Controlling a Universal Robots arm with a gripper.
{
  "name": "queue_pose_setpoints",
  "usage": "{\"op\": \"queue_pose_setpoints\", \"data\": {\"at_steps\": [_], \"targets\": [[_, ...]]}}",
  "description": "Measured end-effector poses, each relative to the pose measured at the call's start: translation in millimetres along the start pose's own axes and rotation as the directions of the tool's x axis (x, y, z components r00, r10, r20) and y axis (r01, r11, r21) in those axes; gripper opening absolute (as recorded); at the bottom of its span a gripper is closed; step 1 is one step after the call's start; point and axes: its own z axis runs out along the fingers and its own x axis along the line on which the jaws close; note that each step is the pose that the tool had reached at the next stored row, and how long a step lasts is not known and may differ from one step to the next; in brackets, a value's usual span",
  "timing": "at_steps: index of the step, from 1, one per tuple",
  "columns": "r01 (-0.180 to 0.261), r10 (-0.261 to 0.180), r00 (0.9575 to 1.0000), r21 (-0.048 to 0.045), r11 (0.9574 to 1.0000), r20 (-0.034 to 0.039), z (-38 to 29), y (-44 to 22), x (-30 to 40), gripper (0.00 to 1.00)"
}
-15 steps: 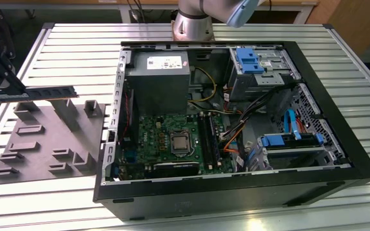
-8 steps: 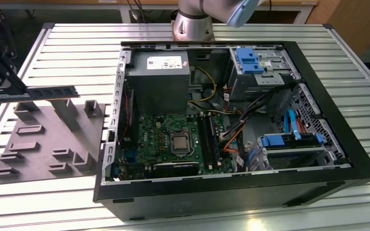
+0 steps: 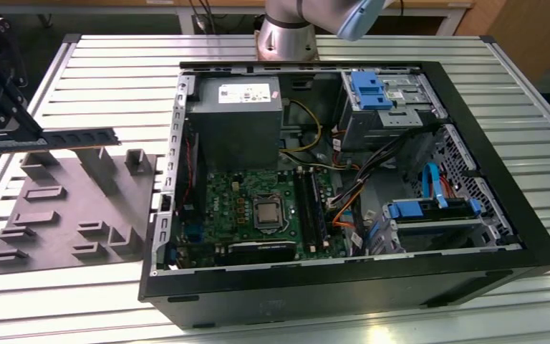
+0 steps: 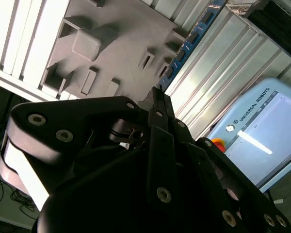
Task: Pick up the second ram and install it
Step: 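Pick up the second ram and move it above second insertion slot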
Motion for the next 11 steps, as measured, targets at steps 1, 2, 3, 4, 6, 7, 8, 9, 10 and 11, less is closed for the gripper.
{"op": "queue_pose_setpoints", "data": {"at_steps": [1, 2, 3, 4, 6, 7, 8, 9, 10, 11], "targets": [[0.0, 0.0, 1.0, 0.0, 1.0, 0.0, 0.0, -0.2, 0.0, 0.11], [0.0, 0.0, 1.0, 0.0001, 1.0, 0.0001, 0.0, -0.6, 0.0, 0.11], [0.0, 0.0, 1.0, 0.0001, 1.0, 0.0001, 0.0, -0.8, 0.0, 0.11], [0.0, 0.0, 1.0, 0.0, 1.0, 0.0, 0.0, -1.0, 0.0, 0.11], [0.0, 0.0, 1.0, 0.0, 1.0, 0.0, 0.0, -1.6, 0.0, 0.11], [0.0, 0.0, 1.0, 0.0, 1.0, 0.0, 0.0, -1.9, 0.0, 0.11], [0.0, 0.0, 1.0, 0.0001, 1.0, 0.0001, 0.0, -2.1, 0.0, 0.11], [0.0, 0.0, 1.0, 0.0001, 1.0, 0.0001, 0.1, -2.4, 0.0, 0.11], [0.0, 0.0, 1.0, 0.0001, 1.0, 0.0, 0.0, -2.7, 0.0, 0.11], [0.0, 0.0, 1.0, 0.0001, 1.0, 0.0, 0.0, -3.0, 0.0, 0.11]]}}
